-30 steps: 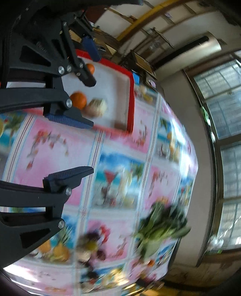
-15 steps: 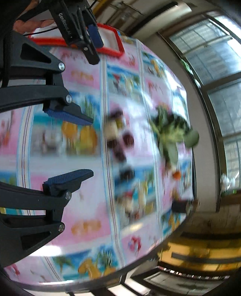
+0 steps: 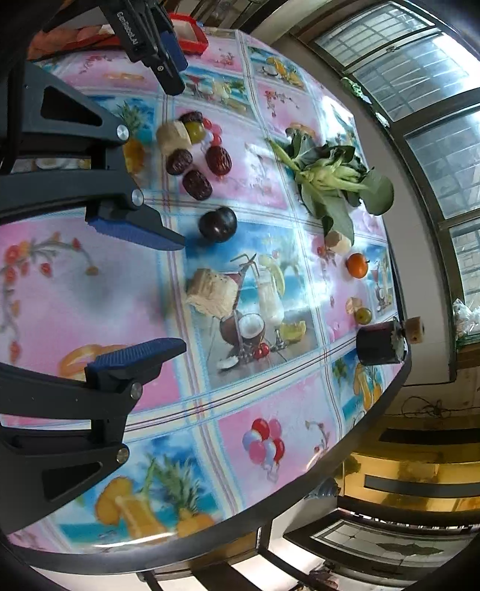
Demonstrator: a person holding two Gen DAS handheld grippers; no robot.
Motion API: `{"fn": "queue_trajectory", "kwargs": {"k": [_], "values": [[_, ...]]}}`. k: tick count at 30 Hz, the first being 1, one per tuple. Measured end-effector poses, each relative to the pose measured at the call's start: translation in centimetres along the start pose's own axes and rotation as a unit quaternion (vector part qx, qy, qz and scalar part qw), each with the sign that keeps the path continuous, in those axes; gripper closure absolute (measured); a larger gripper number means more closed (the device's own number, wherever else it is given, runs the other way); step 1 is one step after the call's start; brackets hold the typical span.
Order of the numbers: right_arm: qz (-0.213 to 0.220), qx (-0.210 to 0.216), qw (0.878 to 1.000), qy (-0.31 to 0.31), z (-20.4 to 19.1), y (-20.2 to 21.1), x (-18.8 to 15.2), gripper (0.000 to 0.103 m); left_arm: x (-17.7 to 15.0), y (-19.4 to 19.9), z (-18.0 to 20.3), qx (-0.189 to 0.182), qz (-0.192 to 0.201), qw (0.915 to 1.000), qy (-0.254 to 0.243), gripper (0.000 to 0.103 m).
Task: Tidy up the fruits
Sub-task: 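Close left gripper on a red date while right gripper closes on a pale cylinder, then carry the red date in the left gripper over the tray while right gripper carries the cylinder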
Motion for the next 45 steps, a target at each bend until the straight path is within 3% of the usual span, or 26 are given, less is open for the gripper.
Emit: {"fn": "queue_trajectory", "kwargs": {"k": [10, 13, 21, 25, 29, 33, 36, 38, 45], "values": [[0.004, -0.010, 1.000, -0.001, -0.1, -1.7, 0.9, 0.053, 0.4, -1.2, 1.6, -0.028, 0.003, 0.9995, -0.016, 0.038], [0.006, -0.015, 1.000, 0.005, -0.1, -1.9, 0.9, 0.058, 0.3, -1.4, 2.3, -0.041, 0.001, 0.9989, -0.022, 0.038], [0.016, -0.026, 0.999, 0.011, -0.1, -2.1, 1.1, 0.059, 0.5, -2.3, 3.2, -0.044, 0.007, 0.9985, -0.033, 0.039], [0.018, -0.026, 0.999, 0.004, 0.4, -2.1, 1.2, 0.068, 1.0, -2.5, 3.6, -0.053, 0.011, 0.9981, -0.031, 0.040], [0.019, -0.022, 1.000, -0.002, 0.8, -2.0, 1.3, 0.075, 1.2, -2.7, 3.8, -0.054, 0.016, 0.9974, -0.045, 0.047], [0.022, -0.023, 0.999, 0.000, 0.7, -2.1, 1.3, 0.076, 1.4, -2.8, 4.4, -0.063, 0.023, 0.9956, -0.066, 0.073], [0.024, -0.025, 0.999, 0.000, 0.8, -2.0, 1.3, 0.079, 1.4, -2.8, 4.8, -0.076, 0.020, 0.9947, -0.066, 0.082], [0.025, -0.024, 0.999, 0.001, 0.9, -1.9, 1.2, 0.079, 1.2, -2.7, 4.8, -0.078, 0.021, 0.9944, -0.068, 0.086], [0.026, -0.019, 0.999, -0.003, 0.9, -1.9, 1.2, 0.080, 0.5, -2.1, 5.3, -0.084, 0.022, 0.9942, -0.063, 0.087]]}}
Point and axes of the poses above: each gripper's, at about its wrist camera, not at the fingertips, and y roughly against the way its jaws point, z to its right, x to its top, the point moved 10 cm from there along -y, roughly the way its jaws point, and after that the axes turned 13 degrees about z, right-handed, at the moved point
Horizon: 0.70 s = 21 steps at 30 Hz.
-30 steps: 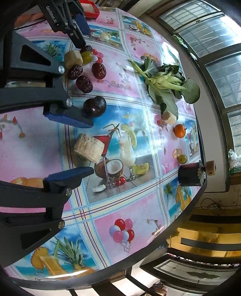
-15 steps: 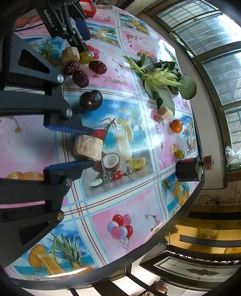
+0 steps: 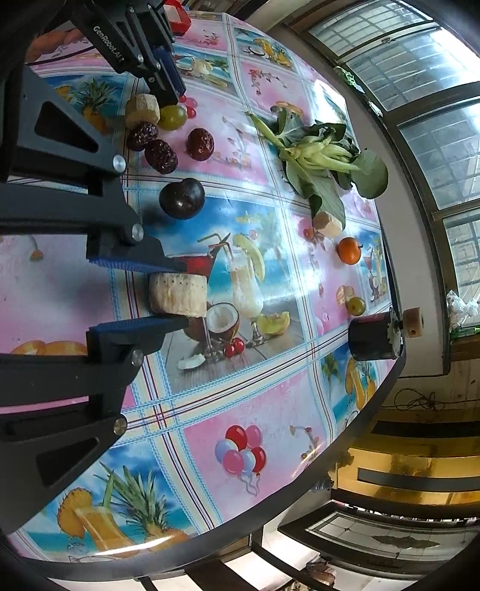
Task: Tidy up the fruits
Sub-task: 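Carry the red date in the left gripper over the tray while right gripper carries the cylinder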
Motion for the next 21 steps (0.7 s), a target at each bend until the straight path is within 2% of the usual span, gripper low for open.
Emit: {"fn": "queue_trajectory", "kwargs": {"k": [10, 16, 21], "values": [[-0.002, 0.018, 1.000, -0.008, -0.4, 0.6, -0.1, 0.080, -0.6, 1.1, -0.5, 0.008, -0.004, 0.9995, 0.032, 0.087], [0.010, 0.038, 0.999, -0.020, -1.0, 2.8, 0.1, 0.080, -0.6, 3.9, -0.3, 0.016, 0.008, 0.9988, 0.046, 0.087], [0.021, 0.060, 0.998, -0.009, -2.8, 5.1, 0.8, 0.080, 0.1, 7.8, -1.3, 0.025, 0.033, 0.9969, 0.067, 0.087]]}}
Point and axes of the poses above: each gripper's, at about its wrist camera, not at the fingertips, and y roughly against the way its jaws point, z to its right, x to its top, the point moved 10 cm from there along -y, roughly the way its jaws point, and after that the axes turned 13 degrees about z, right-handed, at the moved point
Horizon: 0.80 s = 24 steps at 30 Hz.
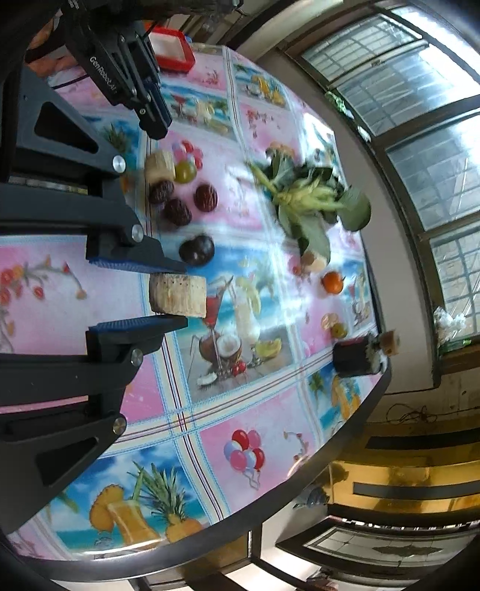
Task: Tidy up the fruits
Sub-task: 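Carry the red date in the left gripper over the tray while right gripper carries the cylinder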
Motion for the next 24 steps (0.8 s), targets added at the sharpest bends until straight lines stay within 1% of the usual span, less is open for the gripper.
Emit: {"fn": "queue_trajectory", "kwargs": {"k": [2, 4, 6, 11, 15, 17, 20, 24], "values": [[0.004, 0.010, 1.000, 0.007, -1.0, 0.6, 0.3, 0.080, 0.3, 1.6, -1.1, 0.007, 0.009, 0.9999, 0.010, 0.087], [0.004, 0.027, 1.000, 0.013, -2.5, 1.3, 0.3, 0.080, 0.5, 3.2, -2.5, 0.024, 0.017, 0.9995, 0.011, 0.087], [0.002, 0.044, 0.999, 0.015, -4.1, 1.8, 0.3, 0.080, 0.4, 4.3, -3.8, 0.033, 0.021, 0.9991, 0.016, 0.087], [0.002, 0.077, 0.996, 0.041, -8.5, 2.9, -0.5, 0.080, -0.4, 7.7, -7.9, 0.069, 0.029, 0.9964, 0.037, 0.087], [-0.004, 0.112, 0.992, 0.055, -13.0, 4.1, -1.7, 0.080, -1.1, 10.3, -11.0, 0.102, 0.036, 0.9931, 0.046, 0.087], [-0.007, 0.126, 0.990, 0.062, -15.0, 4.7, -2.3, 0.080, -1.7, 11.6, -12.7, 0.114, 0.038, 0.9911, 0.058, 0.087], [-0.010, 0.151, 0.986, 0.073, -18.4, 5.7, -3.2, 0.080, -2.7, 13.7, -15.3, 0.142, 0.042, 0.9871, 0.062, 0.087], [-0.018, 0.186, 0.977, 0.097, -23.5, 6.8, -4.9, 0.080, -4.1, 15.7, -18.3, 0.167, 0.041, 0.9820, 0.078, 0.087]]}}
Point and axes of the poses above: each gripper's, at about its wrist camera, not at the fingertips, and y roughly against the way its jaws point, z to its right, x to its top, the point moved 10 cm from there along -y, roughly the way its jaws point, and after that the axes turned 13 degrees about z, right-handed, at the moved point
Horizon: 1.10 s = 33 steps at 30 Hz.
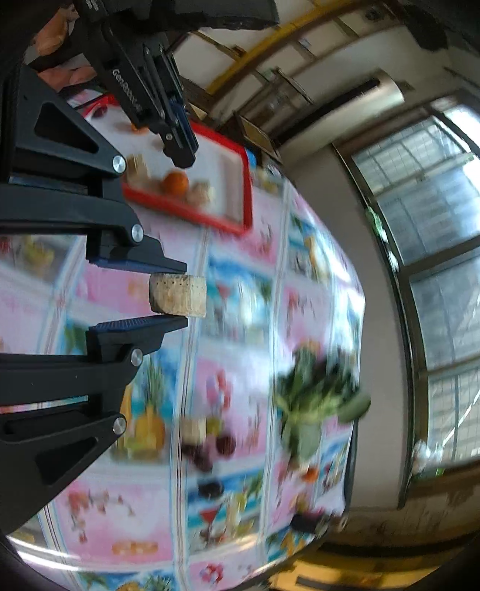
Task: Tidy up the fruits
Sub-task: 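Carry the red date in the left gripper over the tray while right gripper carries the cylinder, then lower the date in the left gripper toward the tray floor while right gripper lowers the cylinder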
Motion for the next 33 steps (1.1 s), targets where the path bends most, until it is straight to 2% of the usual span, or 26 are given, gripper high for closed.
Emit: {"fn": "queue_trajectory", "kwargs": {"k": [6, 12, 22, 33], "values": [[-0.023, 0.037, 0.998, 0.040, -6.7, -1.6, -1.8, 0.080, -1.6, 0.5, -3.9, 0.030, -0.007, 0.9994, 0.017, 0.087], [-0.032, 0.051, 0.996, 0.072, -11.1, -2.7, -2.9, 0.080, -2.6, 0.4, -6.3, 0.046, -0.014, 0.9984, 0.029, 0.087], [-0.036, 0.052, 0.994, 0.090, -13.7, -3.9, -3.6, 0.080, -3.3, -0.1, -7.5, 0.048, -0.021, 0.9982, 0.029, 0.087], [-0.044, 0.050, 0.994, 0.085, -13.8, -5.0, -4.0, 0.080, -4.0, -0.8, -8.1, 0.047, -0.033, 0.9980, 0.025, 0.087]]}}
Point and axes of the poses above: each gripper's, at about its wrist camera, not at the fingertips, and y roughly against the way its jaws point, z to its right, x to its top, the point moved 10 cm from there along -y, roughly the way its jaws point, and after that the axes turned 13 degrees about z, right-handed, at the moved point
